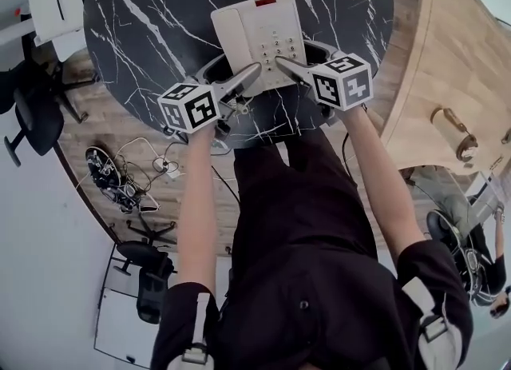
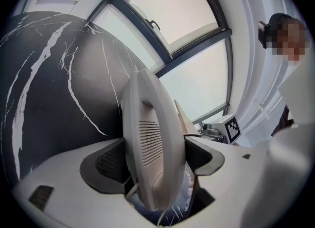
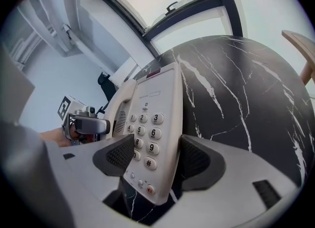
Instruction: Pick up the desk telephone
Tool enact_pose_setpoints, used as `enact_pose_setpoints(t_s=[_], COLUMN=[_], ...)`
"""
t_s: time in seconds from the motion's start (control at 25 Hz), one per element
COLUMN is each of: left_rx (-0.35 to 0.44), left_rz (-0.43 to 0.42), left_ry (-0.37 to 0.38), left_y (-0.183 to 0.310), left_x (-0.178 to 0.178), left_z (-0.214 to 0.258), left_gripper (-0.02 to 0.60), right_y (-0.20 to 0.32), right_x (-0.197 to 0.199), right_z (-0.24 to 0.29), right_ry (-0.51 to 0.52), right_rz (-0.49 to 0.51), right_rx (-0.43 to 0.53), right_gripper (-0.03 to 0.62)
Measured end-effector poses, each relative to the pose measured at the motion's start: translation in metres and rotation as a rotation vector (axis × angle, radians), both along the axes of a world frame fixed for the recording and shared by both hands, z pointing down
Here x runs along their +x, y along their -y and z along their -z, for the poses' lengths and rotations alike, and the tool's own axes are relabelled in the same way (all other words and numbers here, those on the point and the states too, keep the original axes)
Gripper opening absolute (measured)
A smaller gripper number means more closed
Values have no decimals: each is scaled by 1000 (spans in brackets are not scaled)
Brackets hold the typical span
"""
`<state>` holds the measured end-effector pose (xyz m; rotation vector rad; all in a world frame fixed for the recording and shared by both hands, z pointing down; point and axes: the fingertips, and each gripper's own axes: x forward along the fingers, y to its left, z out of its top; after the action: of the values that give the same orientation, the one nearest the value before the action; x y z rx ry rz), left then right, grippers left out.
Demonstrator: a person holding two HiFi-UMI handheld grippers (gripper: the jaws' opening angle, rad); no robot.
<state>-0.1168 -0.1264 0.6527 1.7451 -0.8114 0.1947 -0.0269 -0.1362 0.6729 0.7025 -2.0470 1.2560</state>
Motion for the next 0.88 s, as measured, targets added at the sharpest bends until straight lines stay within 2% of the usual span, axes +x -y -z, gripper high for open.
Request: enact_pose_setpoints(t_s=[0.4,0.88], left_rx=[-1,122], left_rz=[14,22], left_ry=[5,52], left_y=[-13,-7], left_x=[12,29], left_z=[31,94], left_gripper=[385,385], right_y=[-13,-6], right_x=[14,30], right_z=[31,90], right_ry=[23,75], right_rz=[-13,-29], right_rx=[18,118], right_gripper=[308,307])
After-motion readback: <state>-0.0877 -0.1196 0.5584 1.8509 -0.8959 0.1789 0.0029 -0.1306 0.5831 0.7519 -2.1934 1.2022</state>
